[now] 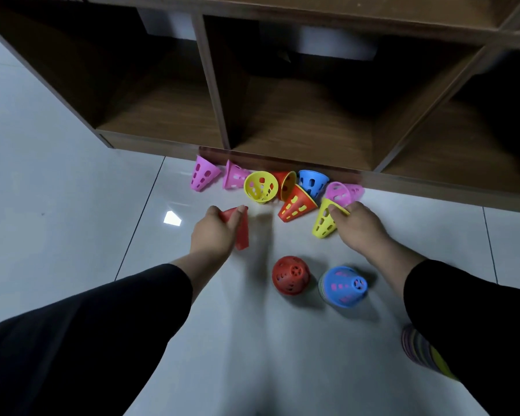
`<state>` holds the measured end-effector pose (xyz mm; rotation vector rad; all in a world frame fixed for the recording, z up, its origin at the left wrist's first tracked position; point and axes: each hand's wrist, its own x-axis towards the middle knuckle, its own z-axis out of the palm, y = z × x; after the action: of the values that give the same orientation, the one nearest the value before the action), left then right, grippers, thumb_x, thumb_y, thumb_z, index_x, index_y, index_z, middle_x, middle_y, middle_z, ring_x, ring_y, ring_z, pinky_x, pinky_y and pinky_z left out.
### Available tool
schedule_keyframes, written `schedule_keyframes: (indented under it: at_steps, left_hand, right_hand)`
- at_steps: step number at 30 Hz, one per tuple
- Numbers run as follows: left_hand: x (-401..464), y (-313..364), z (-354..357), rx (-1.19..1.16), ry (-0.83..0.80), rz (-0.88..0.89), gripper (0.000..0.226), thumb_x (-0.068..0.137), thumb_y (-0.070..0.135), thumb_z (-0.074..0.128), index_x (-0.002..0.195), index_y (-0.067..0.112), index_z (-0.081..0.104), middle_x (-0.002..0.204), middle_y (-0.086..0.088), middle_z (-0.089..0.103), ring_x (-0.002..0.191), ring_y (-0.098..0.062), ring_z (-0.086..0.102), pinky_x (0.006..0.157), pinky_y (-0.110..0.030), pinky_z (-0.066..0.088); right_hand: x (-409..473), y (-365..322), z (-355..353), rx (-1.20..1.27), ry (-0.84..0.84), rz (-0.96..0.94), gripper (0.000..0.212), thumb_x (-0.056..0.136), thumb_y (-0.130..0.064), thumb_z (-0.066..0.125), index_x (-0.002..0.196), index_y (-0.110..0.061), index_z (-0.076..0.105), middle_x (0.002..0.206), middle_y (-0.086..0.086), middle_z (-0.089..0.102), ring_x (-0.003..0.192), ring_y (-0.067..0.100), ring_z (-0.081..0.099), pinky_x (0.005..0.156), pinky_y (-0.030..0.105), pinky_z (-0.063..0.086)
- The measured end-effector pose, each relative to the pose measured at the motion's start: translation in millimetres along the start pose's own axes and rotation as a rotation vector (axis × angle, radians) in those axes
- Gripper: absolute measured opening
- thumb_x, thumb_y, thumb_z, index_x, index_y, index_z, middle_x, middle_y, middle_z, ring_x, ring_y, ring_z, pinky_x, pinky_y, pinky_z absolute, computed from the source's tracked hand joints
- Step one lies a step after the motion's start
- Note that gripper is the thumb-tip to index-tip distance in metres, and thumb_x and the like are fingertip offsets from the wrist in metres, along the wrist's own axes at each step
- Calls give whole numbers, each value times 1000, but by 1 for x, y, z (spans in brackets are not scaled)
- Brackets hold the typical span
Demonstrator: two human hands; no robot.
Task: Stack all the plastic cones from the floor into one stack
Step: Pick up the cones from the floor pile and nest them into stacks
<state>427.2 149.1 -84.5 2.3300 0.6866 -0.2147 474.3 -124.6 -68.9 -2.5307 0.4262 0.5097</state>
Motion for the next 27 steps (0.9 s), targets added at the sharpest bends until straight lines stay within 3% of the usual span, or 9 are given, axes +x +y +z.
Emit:
schedule_keyframes:
  at_steps: [2,5,7,9,13,17,23,27]
  left_hand:
    - [-8,3,-10,-110,5,7,54,84,68,60,90,16,49,83,-1,61,72,-16,56,51,-29,35]
    - [-23,15,-25,-243,-28,75,50,81,60,70,98,20,45,91,-2,60,73,-15,56,49,-24,37]
    - [-36,25,-33,-302,-88,150,52,78,59,74,103,25,43,94,2,59,76,-16,59,49,-23,43]
    - [-51,33,-39,-323,-158,235,58,76,58,77,113,32,41,99,11,57,81,-10,62,50,-15,47]
    - [-76,42,-49,-183,-269,383,72,76,58,76,132,40,33,114,14,53,88,-4,60,62,-7,45]
    - [-96,43,-58,167,-257,631,77,83,51,72,149,33,36,131,0,57,106,-16,59,78,-20,45]
    - [-119,48,-52,502,-281,837,69,87,43,72,148,30,43,120,-5,55,99,-25,62,82,-38,56]
    - [-125,52,-35,713,-265,839,59,88,38,70,142,27,49,112,-7,54,96,-28,60,74,-41,58]
  right_hand:
    - [-9,2,-7,182,68,3,52,94,-55,54,106,-4,60,106,19,66,97,37,64,81,41,54]
    - [-31,0,-27,570,137,7,45,77,-60,69,82,-15,62,83,7,73,80,25,70,76,43,59]
    - [-46,-1,-40,792,101,10,40,68,-54,74,80,-18,61,78,2,71,81,22,73,76,42,63]
    - [-61,1,-51,853,70,-12,35,68,-47,74,83,-20,59,81,3,69,87,24,74,74,42,63]
    - [-87,12,-71,433,99,-184,33,74,-50,73,90,-31,52,80,-7,63,75,13,64,61,31,53]
    - [-109,23,-86,149,-27,-319,42,80,-50,70,111,-34,47,92,-3,64,81,14,63,62,30,46]
    - [-133,25,-103,-329,-243,-400,60,67,-62,62,120,-41,46,96,0,66,78,14,60,67,32,49]
    - [-142,20,-87,-609,-272,-463,62,81,-49,66,137,-26,51,119,7,66,101,27,60,85,36,52]
